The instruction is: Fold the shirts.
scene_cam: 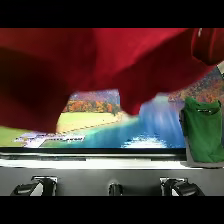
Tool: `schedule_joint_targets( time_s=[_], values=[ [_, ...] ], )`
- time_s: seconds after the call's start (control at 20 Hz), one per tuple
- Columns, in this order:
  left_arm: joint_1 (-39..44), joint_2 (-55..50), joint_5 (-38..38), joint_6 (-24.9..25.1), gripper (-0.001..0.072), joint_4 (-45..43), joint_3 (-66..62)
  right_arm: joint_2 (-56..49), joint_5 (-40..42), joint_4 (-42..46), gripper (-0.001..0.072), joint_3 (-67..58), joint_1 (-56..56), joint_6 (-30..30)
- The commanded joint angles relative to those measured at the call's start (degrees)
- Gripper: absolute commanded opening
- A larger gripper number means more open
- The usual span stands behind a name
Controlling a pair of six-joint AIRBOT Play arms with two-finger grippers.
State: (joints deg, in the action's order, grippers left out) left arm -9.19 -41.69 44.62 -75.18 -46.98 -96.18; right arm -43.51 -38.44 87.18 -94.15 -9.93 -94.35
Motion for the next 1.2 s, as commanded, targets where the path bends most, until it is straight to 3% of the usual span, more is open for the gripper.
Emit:
schedule_joint_targets(
  time_s=[0.0, 0.15, 0.25, 0.4, 0.55, 0.65, 0.85, 0.95, 1.0, 1.05, 1.1, 1.15],
  values=[
    [-0.1, -2.0, 2.7, -2.7, 0.0024, -5.6, 0.9, -1.7, -11.5, 3.8, 0.0043, -0.1, 0.0, -0.2],
    [0.0, -9.6, 6.1, -2.8, 0.0025, -5.7, 6.9, -11.1, -29.0, 4.6, 0.0043, -0.1, 0.0, -3.8],
    [0.0, -17.2, 4.8, -1.8, 0.0025, -5.7, 12.0, -20.3, -34.2, 5.1, 0.0043, 0.3, 0.0, -4.1],
    [0.0, -31.8, 2.1, 0.2, 0.0026, -4.0, 13.7, -35.1, -25.3, 5.5, 0.0044, 0.4, 0.0, -6.4],
    [0.0, -43.8, 0.9, 0.2, 0.0026, 2.0, 13.7, -44.9, -16.6, 4.9, 0.0044, 0.4, 0.0, -15.2],
    [0.3, -48.5, 2.3, 0.2, 0.0026, 5.2, 13.7, -48.5, -16.4, 3.8, 0.0044, 0.4, 0.0, -20.8],
    [3.2, -51.5, 5.4, 0.1, 0.0026, 5.2, 13.7, -52.0, -17.1, -4.3, 0.0044, 0.4, 0.0, -21.5],
    [4.6, -51.4, 5.6, -3.2, 0.0027, 5.2, 13.7, -52.7, -16.3, -7.8, 0.0045, 0.4, 0.0, -21.5],
    [4.7, -51.3, 6.8, -4.2, 0.0072, 5.2, 13.0, -52.3, -16.7, -8.1, 0.0127, 0.0, 0.2, -21.5],
    [4.0, -51.3, 9.2, -4.2, 0.0232, 5.2, 11.7, -51.6, -18.1, -8.2, 0.0320, -0.9, 1.0, -21.0],
    [2.2, -51.3, 12.9, -4.2, 0.0407, 4.5, 9.4, -50.3, -21.0, -8.6, 0.0464, -2.3, 2.8, -19.1],
    [-0.2, -51.3, 17.2, -4.2, 0.0440, 2.4, 6.9, -48.4, -23.9, -8.5, 0.0471, -3.7, 5.2, -15.6]
  ],
)
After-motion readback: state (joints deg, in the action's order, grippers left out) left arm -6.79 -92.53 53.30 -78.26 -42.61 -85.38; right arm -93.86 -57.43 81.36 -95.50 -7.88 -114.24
